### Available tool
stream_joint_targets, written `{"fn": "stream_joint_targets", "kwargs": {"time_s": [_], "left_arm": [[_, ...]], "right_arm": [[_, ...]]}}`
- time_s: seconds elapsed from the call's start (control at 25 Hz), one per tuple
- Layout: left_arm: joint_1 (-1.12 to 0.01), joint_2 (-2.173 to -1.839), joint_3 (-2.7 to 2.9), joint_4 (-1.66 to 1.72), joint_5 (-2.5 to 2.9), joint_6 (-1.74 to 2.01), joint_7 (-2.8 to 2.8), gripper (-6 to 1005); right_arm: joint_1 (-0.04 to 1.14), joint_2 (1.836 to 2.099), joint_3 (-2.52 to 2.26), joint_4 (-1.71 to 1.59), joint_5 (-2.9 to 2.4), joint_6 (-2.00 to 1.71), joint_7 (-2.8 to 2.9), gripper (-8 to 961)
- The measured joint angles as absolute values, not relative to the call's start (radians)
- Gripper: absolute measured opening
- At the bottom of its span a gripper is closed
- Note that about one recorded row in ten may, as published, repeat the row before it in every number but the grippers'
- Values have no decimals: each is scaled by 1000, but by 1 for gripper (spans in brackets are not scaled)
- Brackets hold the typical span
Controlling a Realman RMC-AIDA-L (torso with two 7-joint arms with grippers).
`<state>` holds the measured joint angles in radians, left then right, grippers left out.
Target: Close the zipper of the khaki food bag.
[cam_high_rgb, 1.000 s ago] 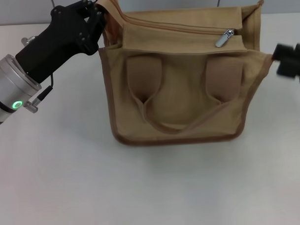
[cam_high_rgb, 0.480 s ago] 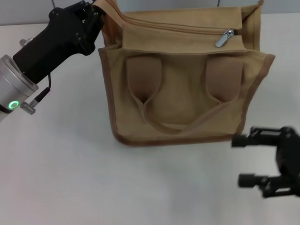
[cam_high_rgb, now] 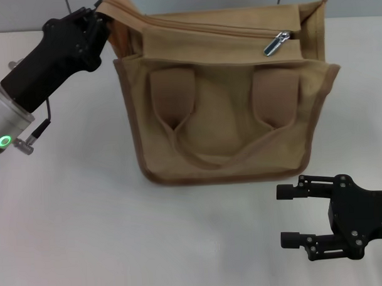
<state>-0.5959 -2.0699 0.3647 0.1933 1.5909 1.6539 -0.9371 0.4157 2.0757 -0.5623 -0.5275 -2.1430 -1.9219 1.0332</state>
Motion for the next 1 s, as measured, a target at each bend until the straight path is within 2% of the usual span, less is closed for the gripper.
{"fn": "stream_joint_targets", "kwargs": {"time_s": [0.4,0.6,0.64,0.72,0.8,0.84,0.88,1.0], "left_arm": [[-516,-2064,404,295,1597,1681,-1116,108],[-475,-2057,436,368,1598,1709,-1180,290],[-437,-2039,473,426,1598,1739,-1231,326],[-423,-2028,486,442,1599,1752,-1255,427],[-392,-1989,525,468,1600,1790,-1323,529],[-372,-1951,553,474,1601,1821,-1378,576],[-372,-1951,553,474,1601,1821,-1378,624],[-341,-1905,569,477,1605,1879,-1422,766]], "right_arm": [[437,2080,-562,-513,-2135,-1910,1031,751],[444,2080,-562,-497,-2135,-1909,1024,751],[447,2080,-562,-491,-2135,-1907,1021,751],[447,2080,-562,-491,-2135,-1905,1021,751],[447,2080,-560,-486,-2135,-1896,1021,751],[448,2080,-559,-478,-2135,-1883,1020,751],[448,2080,-559,-478,-2135,-1883,1020,751],[456,2080,-561,-462,-2134,-1869,1019,751]]}}
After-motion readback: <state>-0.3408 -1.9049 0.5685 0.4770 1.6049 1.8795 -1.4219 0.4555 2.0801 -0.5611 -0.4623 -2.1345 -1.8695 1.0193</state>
